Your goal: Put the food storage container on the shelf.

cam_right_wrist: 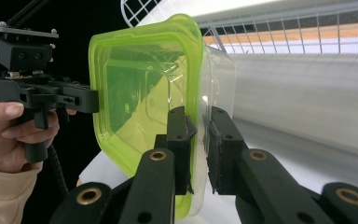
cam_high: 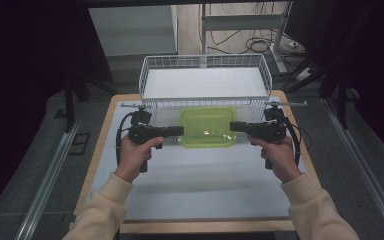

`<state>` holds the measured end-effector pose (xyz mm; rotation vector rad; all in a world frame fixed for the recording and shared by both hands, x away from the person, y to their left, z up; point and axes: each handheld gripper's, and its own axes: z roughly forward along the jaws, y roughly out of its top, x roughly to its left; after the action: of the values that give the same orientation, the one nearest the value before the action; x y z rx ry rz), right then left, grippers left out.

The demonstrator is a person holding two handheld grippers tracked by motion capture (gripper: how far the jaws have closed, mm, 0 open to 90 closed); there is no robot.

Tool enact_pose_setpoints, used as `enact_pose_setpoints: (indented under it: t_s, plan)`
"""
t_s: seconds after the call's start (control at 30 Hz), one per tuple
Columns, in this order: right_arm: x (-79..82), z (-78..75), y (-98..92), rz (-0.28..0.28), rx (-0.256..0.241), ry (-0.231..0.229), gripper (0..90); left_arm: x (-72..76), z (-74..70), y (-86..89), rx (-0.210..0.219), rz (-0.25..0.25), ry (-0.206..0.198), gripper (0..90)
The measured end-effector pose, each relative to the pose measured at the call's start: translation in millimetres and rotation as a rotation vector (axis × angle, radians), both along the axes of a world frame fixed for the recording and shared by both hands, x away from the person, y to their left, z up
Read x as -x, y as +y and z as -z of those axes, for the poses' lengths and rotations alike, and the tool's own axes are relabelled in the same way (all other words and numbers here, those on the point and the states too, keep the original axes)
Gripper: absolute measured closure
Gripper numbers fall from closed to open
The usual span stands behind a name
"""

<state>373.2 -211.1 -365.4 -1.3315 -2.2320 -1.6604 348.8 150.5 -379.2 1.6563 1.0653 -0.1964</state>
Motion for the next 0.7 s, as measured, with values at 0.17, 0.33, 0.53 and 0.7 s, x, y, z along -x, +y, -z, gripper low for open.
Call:
enact_pose_setpoints:
  t_s: [0.17, 0.33, 0.53, 0.7]
  plan:
    - [-4.7, -7.8, 0.7, 0.009, 0.007, -0.014, 80.3, -5.7, -5.9, -0.2, 0.001, 0.001, -0.005, 82.0]
    - [-9.6, -14.0, 0.7, 0.016, 0.013, -0.014, 80.3, -13.0, -11.9, -0.4, -0.005, 0.006, -0.01, 82.0]
    - [-18.6, -22.6, 2.4, 0.02, 0.012, -0.021, 80.2, -21.3, -20.1, 0.7, -0.011, 0.001, -0.018, 82.0]
    - [-25.5, -28.3, 4.1, 0.02, 0.014, -0.033, 80.2, -28.3, -25.7, 2.4, -0.009, -0.001, -0.021, 82.0]
